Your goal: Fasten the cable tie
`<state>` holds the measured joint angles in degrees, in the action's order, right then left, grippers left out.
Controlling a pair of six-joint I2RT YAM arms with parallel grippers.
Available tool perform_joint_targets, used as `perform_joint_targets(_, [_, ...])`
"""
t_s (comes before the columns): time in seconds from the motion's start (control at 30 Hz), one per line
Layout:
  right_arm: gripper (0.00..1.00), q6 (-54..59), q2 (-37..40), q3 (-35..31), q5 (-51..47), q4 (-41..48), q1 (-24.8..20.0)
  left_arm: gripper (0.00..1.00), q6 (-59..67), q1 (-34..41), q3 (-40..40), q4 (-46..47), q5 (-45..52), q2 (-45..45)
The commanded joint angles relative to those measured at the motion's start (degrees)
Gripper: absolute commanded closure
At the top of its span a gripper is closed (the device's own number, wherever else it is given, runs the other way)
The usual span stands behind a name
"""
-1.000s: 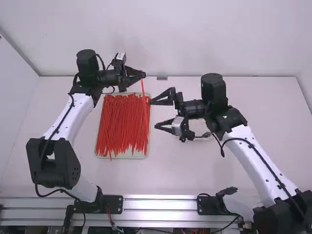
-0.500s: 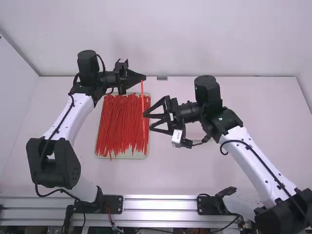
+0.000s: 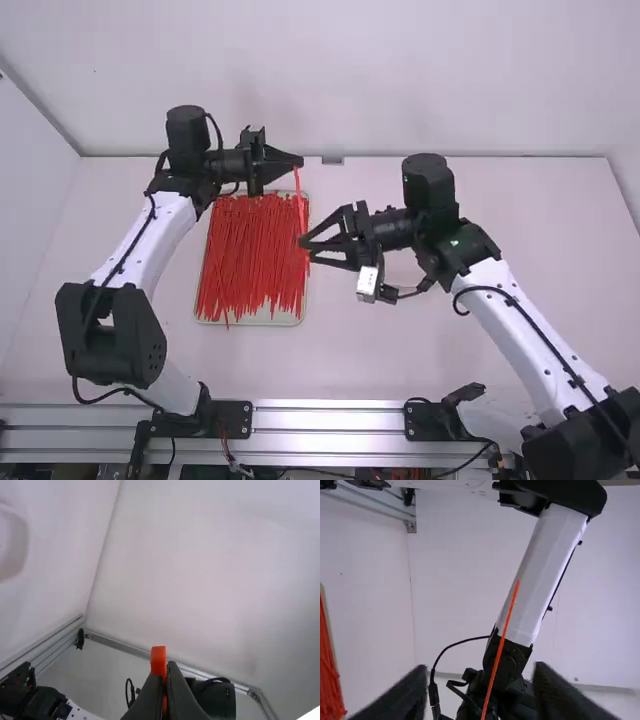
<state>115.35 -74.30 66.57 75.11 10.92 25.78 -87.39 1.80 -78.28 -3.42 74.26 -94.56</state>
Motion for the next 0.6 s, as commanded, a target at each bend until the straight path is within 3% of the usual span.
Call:
perform_joint_targets(0.0, [0.64, -1.55, -0.28, 0.20, 2.01, -0.22, -0.24, 0.98, 1.92, 1.22, -1.16, 0.00, -0.15, 0.13])
perform_joint_targets(0.4, [0.69, -1.53, -0.28, 0.20, 1.99, 0.26, -0.24, 0.98, 4.94, 1.84, -1.16, 0.92, -0.39, 0.11])
perform_joint_targets(0.5, [0.97, -1.55, -0.28, 0.20, 1.99, 0.26, -0.22, 0.98, 4.98, 1.86, -1.16, 1.31, -0.39, 0.11])
perform_joint_targets(0.57, [1.00, -1.64, -0.28, 0.20, 1.99, 0.31, -0.24, 0.98, 5.73, 1.84, -1.16, 1.46, -0.39, 0.11])
